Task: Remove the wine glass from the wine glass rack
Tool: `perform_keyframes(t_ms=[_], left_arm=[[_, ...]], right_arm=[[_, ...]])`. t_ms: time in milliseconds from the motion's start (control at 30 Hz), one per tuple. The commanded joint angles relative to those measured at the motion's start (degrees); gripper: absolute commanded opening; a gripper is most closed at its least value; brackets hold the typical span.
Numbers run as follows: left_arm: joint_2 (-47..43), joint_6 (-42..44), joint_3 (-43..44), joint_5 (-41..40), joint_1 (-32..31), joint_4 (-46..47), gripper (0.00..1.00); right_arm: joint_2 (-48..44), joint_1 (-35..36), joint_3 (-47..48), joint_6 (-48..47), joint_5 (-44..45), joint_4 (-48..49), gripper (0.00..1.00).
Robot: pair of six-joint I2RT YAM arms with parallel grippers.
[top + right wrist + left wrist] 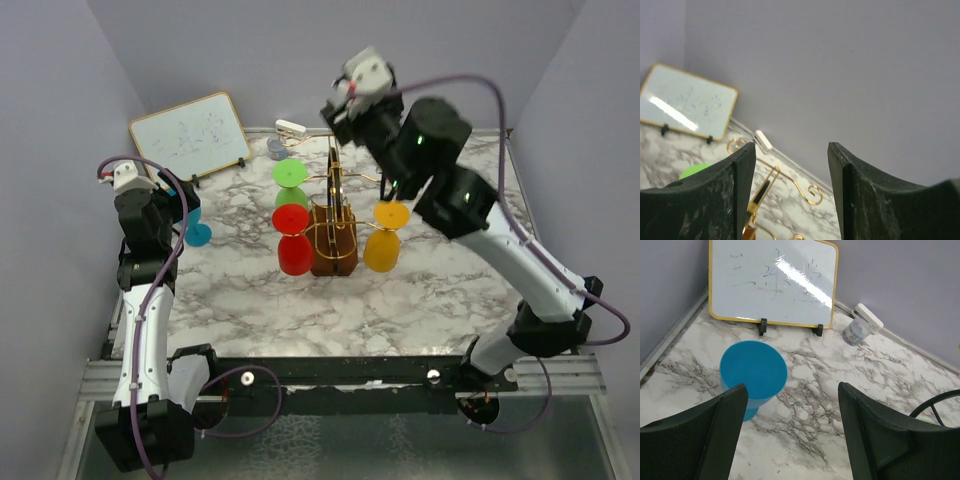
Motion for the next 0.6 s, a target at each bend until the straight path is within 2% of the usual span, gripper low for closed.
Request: perform_keyframes(t_ms=[0,67,133,267,433,567], left_arm=[[-0.9,-1.0,-0.8,4.3,-0.5,2.8,0.75],[-0.6,-0.9,-0.8,5.0,-0.7,2.8,0.75],[-0.6,-1.0,-0.9,5.6,-0.8,3.1,0.75],[-0.5,-1.3,-1.1,7.2,-1.4,3.6,0.75],[-0.1,-1.7,-1.5,11.0,-2.1,5.1,0.74],[0.6,-2.2,-1.5,12.9,-2.1,5.6,0.74]], right_arm=[[11.6,-17.6,21.8,27.6,-26.6,-21.7,0.59],[17.8,-22.9,31.0,35.8,-36.2,-27.1,0.57],[22.4,-27.0,36.3,43.1,-49.4,-29.5,0.56],[25.8,-32.4,32.2,53.6,-68.3,-26.2,0.49],[29.2,-32.7,31.3,53.9,-75.0,-29.3,0.48],[31.4,-32.7,31.9,51.7,-75.4,-32.9,0.48]])
